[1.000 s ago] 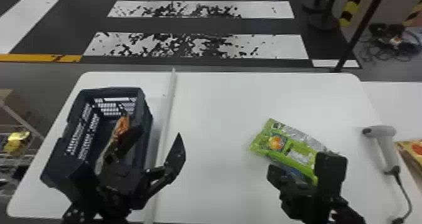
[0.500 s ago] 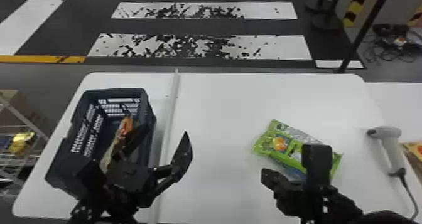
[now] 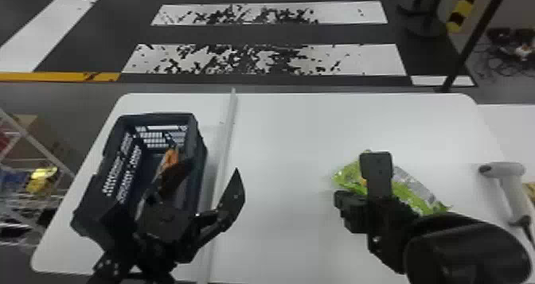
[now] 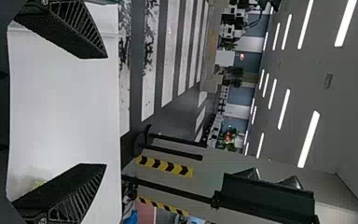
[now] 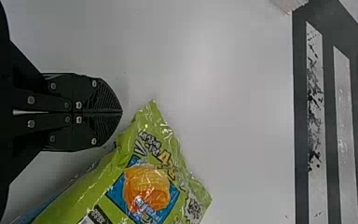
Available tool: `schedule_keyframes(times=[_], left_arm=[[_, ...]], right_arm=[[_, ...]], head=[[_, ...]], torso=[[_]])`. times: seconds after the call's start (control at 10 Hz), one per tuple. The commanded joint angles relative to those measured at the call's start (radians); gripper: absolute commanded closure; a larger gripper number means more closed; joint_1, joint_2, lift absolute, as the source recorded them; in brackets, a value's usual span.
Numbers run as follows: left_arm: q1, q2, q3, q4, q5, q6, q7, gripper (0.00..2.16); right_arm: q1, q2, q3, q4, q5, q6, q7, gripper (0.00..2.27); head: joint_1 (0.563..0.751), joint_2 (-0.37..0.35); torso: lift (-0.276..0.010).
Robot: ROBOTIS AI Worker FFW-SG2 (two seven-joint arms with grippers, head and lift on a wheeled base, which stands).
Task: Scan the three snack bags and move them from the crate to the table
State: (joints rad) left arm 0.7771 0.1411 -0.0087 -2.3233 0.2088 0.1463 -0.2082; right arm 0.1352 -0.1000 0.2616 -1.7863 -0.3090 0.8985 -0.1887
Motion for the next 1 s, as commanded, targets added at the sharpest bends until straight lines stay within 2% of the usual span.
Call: schedule_keyframes(times=[0.0,0.6,0.7,0.9], left_arm=[[0.004,0.0,0.016,0.007,0.015,-0.003,-0.004,0.04],[-0.007,-0.002,0.009,0.024,0.018,-0.009,-0.019,0.04],[-0.006,0.0,0.01,0.027,0.023,-0.015,-0.02,0.04],[-0.006,0.0,0.013,0.028,0.026,-0.015,-0.02,0.04]], right_arm=[[-0.043,0.003,0.001,0.05,0.011,-0.003,-0.015,2.16],[-0.183,0.029,-0.025,0.169,0.03,-0.009,-0.161,2.15],[-0.172,0.031,-0.041,0.171,0.005,-0.006,-0.161,2.15],[-0.057,0.023,-0.059,-0.01,-0.027,0.027,-0.135,2.15]], head=[[0.695,0.089],[0.695,0.023],[0.695,0.015],[0.695,0.018]], torso=[[-0.062],[-0.062],[-0.062],[-0.062]])
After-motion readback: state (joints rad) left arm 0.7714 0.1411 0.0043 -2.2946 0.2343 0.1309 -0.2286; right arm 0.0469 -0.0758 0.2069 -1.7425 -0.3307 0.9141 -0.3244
